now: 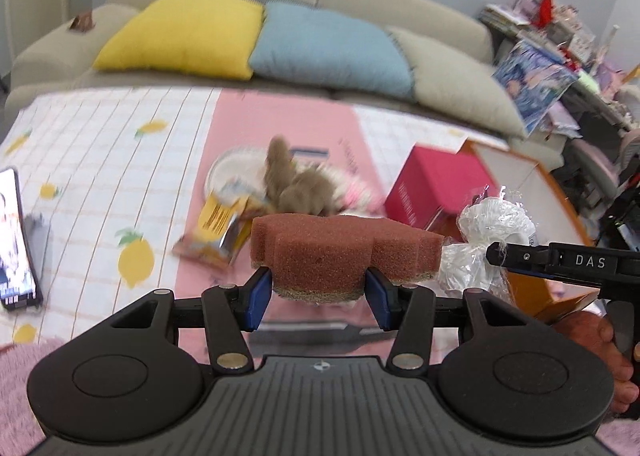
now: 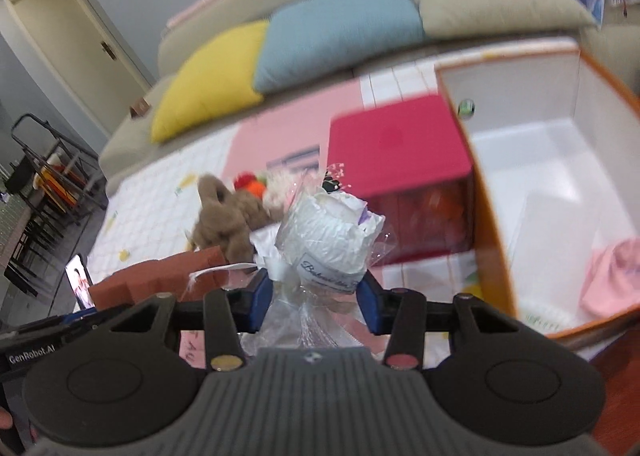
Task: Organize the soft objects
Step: 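Carry the sponge and plastic bag over the white box with both grippers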
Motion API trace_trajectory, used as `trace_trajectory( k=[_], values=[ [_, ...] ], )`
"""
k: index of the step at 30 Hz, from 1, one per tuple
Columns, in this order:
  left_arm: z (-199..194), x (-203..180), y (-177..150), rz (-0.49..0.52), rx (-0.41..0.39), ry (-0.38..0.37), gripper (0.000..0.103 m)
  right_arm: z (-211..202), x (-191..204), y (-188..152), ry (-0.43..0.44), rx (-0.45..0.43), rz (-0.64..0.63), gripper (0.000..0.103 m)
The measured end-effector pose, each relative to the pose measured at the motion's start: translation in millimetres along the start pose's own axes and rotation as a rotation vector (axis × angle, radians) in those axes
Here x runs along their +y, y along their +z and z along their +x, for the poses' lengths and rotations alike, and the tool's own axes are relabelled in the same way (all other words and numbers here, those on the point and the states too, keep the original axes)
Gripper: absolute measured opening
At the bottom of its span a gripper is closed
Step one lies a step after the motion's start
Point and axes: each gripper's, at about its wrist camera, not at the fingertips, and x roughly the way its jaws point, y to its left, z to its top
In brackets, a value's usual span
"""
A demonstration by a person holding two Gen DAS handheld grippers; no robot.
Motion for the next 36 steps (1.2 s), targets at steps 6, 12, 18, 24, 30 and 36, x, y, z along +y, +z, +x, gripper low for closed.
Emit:
trace_trajectory(
  k=[6,12,18,24,30,36],
  values=[
    [-4,-33,30,0.082,-0.068,-0.075,0.058,-39,-10,22,-0.043,-0.103,-0.080,0.031],
    [14,-90,55,0.220,-0.125,-0.173,0.058,-65,-42,43,-0.155,-0.149,-0.116,0.030],
    [48,-154,67,0.354,-0.120,-0.271,0.058,-78,-80,60,-0.276,-0.163,-0.113,0.030],
    [81,-216,66,0.520,-0.121,-0.326,0.058,-69,-117,73,-0.376,-0.072,-0.161,0.030],
    [122,-258,52,0.664,-0.044,-0.348,0.058,-55,-145,73,-0.456,0.026,-0.262,0.030],
    [151,-278,33,0.773,0.024,-0.305,0.058,-32,-172,67,-0.474,0.128,-0.276,0.030]
  ],
)
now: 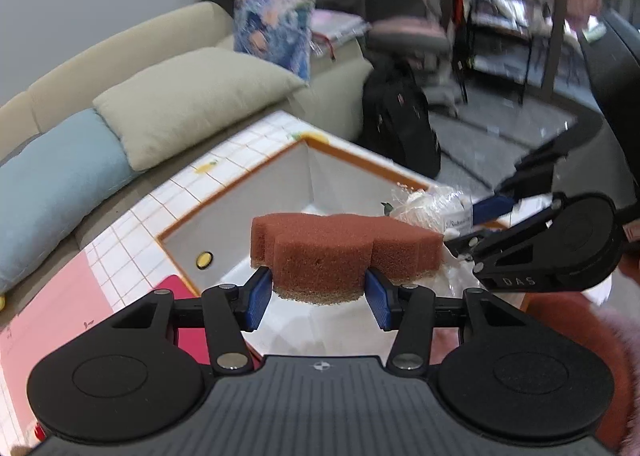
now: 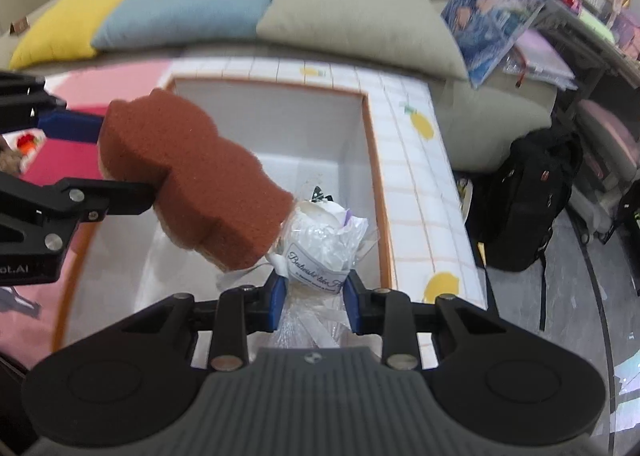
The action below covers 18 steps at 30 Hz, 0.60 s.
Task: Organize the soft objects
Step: 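Carry the sponge and plastic bag over the white box with both grippers, then open both grippers to drop the sponge and bag into the box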
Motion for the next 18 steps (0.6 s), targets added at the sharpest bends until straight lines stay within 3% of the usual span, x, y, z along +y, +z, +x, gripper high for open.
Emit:
trace_trajectory(
  k=[9,15,18],
  values=[
    [31,-14,-10,0.074,0.152,-0.028,0.058,36,5,-6,-0.007,0.131,-0.075,0.032],
    [45,-16,-13,0.080,0.219,-0.034,0.059,43,6,-6,-0.022,0.144,-0.096,0.037],
    [44,-13,-15,0.063,0.233,-0.032,0.066,44,10,-8,-0.038,0.145,-0.131,0.044]
  ],
)
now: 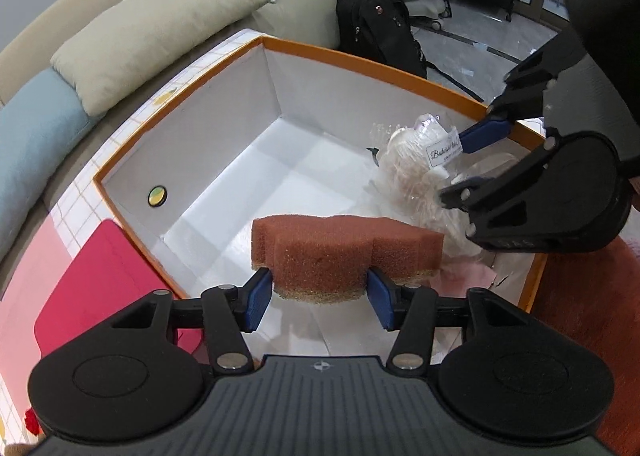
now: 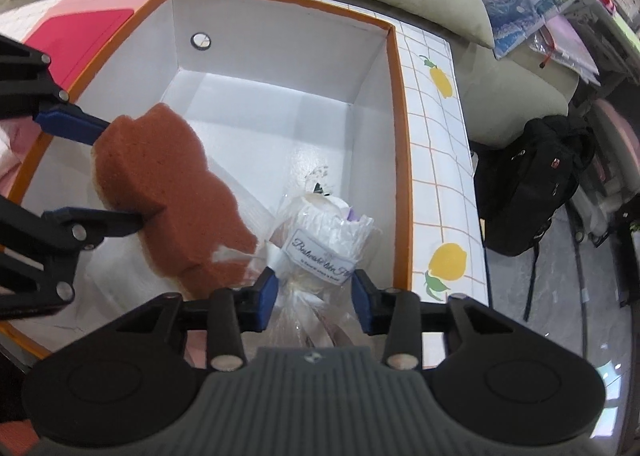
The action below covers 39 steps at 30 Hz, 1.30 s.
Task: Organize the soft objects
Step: 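Open both grippers to drop the sponge and bag into the box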
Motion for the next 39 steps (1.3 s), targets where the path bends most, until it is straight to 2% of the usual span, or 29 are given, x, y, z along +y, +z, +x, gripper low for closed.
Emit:
trace_trajectory(
  k=[3,6,11,19,22,24,29,34,39],
  values=[
    [-6,5,0,-0.027,-0.012,0.004,0.076,-5,4,-1,-0.003,-0.007,-0.021,0.053],
    [-17,9,0,-0.044,-0.032,0.009,0.078,-12,3,0,-0.017,-0.013,-0.027,0.056],
    [-40,18,-1,-0.085,-0.074,-0.007,0.082,-32,2,5,-0.005,-0.029,-0.027,0.075],
    [-92,28,-8,-0.162,-0.215,-0.009,0.082,-72,16,9,-0.040,-0.080,-0.058,0.076],
    [-115,36,-14,-0.204,-0.279,0.008,0.082,-93,24,9,-0.066,-0.133,-0.048,0.086],
    [-129,42,-20,-0.235,-0.314,0.015,0.082,-106,29,10,-0.065,-0.174,-0.026,0.086],
    [-152,52,-45,-0.284,-0.372,0.059,0.082,-130,52,6,-0.009,-0.268,0.056,0.090],
    [-172,58,-78,-0.317,-0.415,0.107,0.082,-143,81,1,0.077,-0.340,0.131,0.091],
    [-180,75,-114,-0.409,-0.403,0.152,0.082,-144,107,2,0.177,-0.359,0.218,0.091]
  ],
)
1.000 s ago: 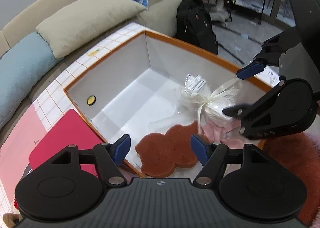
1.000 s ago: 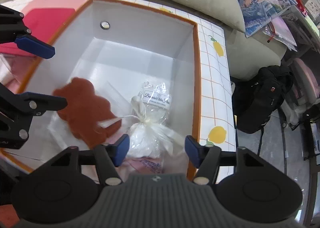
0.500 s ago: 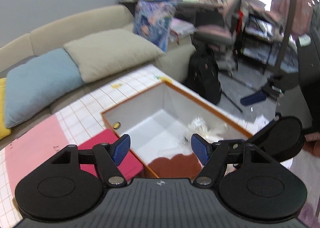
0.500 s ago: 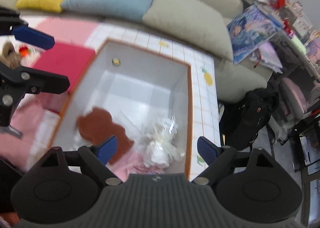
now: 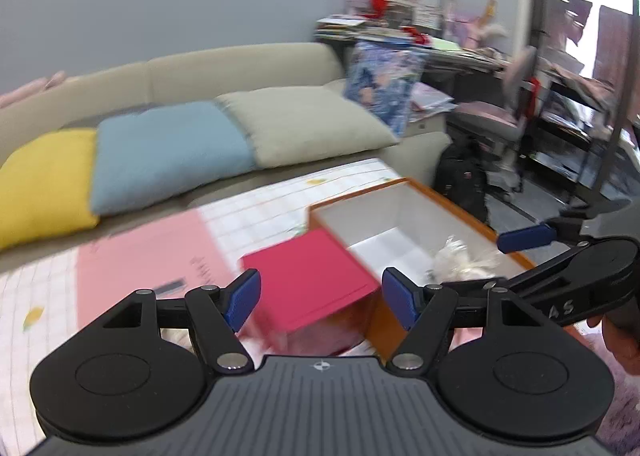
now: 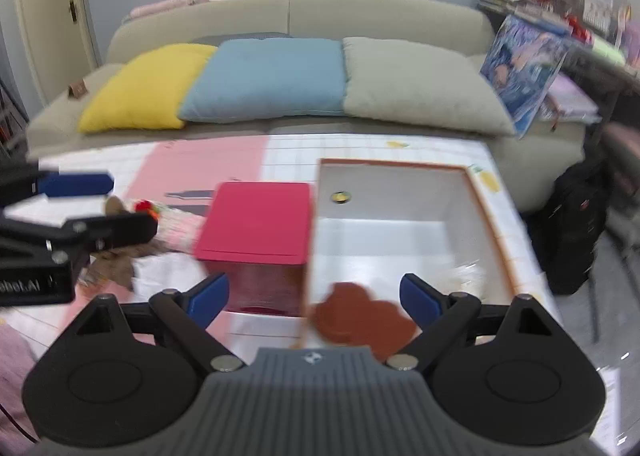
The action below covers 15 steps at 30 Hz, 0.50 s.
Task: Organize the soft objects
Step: 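Open both grippers to drop the sponge and bag into the box, then grasp the brown plush bunny with the left gripper while the right grasps the white tissue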
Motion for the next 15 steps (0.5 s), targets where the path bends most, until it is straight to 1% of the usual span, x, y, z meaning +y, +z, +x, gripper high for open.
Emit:
trace_trajectory(
  k=[3,8,11,15],
  values=[
    [-9,19,-14,-0.052,0.016,0.042,0.081,6,16,-5,0.030,0.001,0.045,0.091],
    [-19,49,-43,-0.136,0.056,0.097,0.082,24,46,-13,0.073,0.047,0.079,0.091],
    [-24,67,-61,-0.203,0.077,0.118,0.082,40,69,-19,0.065,0.066,0.053,0.091],
    [-26,86,-83,-0.266,0.123,0.127,0.080,61,98,-32,0.084,0.083,-0.032,0.090]
  ],
)
